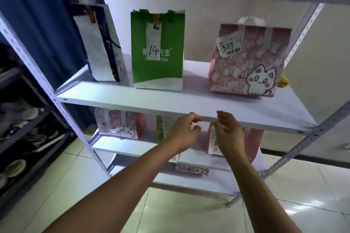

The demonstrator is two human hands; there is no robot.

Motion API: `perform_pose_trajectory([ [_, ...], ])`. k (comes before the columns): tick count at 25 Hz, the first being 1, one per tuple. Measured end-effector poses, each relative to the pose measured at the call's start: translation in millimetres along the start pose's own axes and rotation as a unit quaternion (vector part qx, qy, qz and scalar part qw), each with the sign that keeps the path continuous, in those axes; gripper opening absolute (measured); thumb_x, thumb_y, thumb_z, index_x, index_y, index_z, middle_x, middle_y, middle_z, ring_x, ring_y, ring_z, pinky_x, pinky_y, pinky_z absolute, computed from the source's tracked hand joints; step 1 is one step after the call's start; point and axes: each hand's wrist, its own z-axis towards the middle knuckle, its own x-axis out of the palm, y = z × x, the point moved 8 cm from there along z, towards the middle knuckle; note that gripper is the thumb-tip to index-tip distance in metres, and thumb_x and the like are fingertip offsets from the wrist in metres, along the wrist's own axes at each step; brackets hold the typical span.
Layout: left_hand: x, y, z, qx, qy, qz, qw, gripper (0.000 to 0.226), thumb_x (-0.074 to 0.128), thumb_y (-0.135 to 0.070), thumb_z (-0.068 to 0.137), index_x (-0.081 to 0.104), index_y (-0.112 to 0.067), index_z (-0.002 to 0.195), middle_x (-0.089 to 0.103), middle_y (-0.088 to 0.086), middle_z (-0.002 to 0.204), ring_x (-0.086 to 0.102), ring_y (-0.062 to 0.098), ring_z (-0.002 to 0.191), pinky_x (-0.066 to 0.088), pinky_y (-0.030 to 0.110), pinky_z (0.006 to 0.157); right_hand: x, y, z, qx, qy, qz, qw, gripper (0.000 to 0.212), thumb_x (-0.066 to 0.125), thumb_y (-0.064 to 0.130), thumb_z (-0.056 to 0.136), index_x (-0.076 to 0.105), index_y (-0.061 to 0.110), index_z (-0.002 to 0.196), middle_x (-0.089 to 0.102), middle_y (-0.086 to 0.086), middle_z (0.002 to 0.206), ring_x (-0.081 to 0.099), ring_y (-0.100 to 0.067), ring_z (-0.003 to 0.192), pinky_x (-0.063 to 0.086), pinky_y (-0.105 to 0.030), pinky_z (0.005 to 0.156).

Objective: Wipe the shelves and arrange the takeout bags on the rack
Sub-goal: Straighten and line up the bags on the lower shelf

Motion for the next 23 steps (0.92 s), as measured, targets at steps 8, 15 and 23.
perform_pose_trajectory([
  [8,-156,7,11,-0.005,-0.158,-0.008,0.987,0.043,0.054,-0.015,0.099,0.047,-0.019,0.141,0.053,0.002,0.143,0.052,0.022,0.127,0.042,0.036,0.107,56,109,32,-0.061,0.020,0.009,0.998,0.038,0.059,0.015,0.098,0.057,0.020,0.135,0.063,0.000,0.132,0.062,-0.014,0.111,0.049,-0.030,0.093],
  [15,-230,35,42,-0.026,-0.172,-0.020,0.984,0.060,0.051,-0.016,0.101,0.027,-0.018,0.156,0.033,0.007,0.161,0.039,0.029,0.143,0.035,0.046,0.117,109,139,67,-0.002,0.042,0.012,0.999,0.069,0.063,0.020,0.095,0.031,0.029,0.155,0.046,0.000,0.153,0.050,-0.021,0.135,0.043,-0.052,0.111],
  [23,-245,70,89,-0.049,-0.102,-0.036,0.993,0.066,0.048,-0.011,0.101,0.016,-0.016,0.159,0.021,0.005,0.166,0.032,0.023,0.146,0.030,0.033,0.114,144,140,103,0.045,0.054,0.011,0.997,0.076,0.064,0.016,0.092,0.025,0.029,0.156,0.045,-0.003,0.153,0.050,-0.023,0.131,0.049,-0.045,0.104],
])
